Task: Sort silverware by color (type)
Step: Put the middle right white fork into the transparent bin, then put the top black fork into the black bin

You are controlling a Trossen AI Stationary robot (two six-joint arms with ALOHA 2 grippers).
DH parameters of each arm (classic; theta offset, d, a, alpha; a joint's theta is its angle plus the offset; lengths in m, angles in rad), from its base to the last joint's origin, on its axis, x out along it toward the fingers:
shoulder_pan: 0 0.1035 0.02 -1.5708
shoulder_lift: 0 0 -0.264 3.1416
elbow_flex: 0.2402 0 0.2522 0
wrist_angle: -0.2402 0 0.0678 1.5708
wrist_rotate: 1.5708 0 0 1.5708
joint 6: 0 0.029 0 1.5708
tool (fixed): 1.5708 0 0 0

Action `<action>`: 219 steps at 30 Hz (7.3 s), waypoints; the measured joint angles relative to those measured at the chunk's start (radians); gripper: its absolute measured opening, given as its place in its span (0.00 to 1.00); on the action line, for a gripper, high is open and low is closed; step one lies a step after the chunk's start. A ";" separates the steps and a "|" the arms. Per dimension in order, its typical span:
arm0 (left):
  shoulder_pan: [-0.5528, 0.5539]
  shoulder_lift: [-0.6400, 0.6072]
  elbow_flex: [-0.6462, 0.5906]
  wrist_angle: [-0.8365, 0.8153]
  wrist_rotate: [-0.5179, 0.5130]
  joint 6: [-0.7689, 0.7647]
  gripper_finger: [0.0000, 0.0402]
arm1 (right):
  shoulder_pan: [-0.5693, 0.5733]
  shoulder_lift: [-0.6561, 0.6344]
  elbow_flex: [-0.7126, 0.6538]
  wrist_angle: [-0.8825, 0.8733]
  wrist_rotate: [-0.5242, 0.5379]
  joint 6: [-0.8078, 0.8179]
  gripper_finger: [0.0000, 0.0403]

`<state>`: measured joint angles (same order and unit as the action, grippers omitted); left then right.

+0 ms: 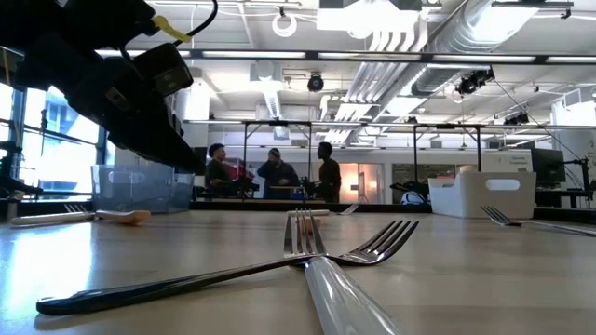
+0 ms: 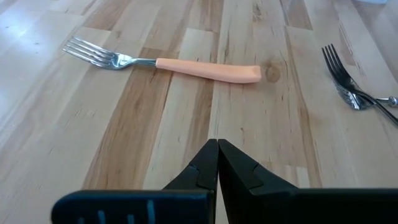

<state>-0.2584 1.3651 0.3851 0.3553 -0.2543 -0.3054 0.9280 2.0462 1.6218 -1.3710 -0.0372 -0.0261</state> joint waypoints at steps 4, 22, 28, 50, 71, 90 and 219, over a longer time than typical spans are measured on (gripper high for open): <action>0.000 0.000 0.000 0.000 0.000 0.000 0.01 | -0.005 0.038 0.000 0.003 0.000 -0.011 0.17; 0.000 0.000 0.000 0.002 0.000 -0.006 0.01 | -0.061 0.029 -0.001 -0.196 0.018 0.289 0.11; 0.001 0.000 0.000 0.010 -0.003 -0.006 0.01 | -0.133 -0.083 0.006 -0.195 0.075 0.481 0.02; 0.080 -0.007 0.061 -0.176 -0.067 -0.034 0.01 | -0.660 -0.935 -0.993 1.332 0.524 0.125 0.00; 0.487 -0.007 0.250 -1.049 -0.273 -0.120 0.01 | -1.210 -0.965 -1.060 1.735 0.238 -0.129 0.00; 0.630 -0.008 0.276 -1.139 -0.198 -0.071 0.01 | -1.308 -0.967 -1.061 1.786 0.220 -0.107 0.00; 0.132 -0.288 0.072 -0.649 -0.342 -0.198 0.01 | -1.094 0.215 -0.063 1.335 0.070 0.672 0.01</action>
<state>-0.1265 1.0767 0.4572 -0.2939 -0.5960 -0.5033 -0.1658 2.2616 1.5585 -0.0364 0.0324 0.6456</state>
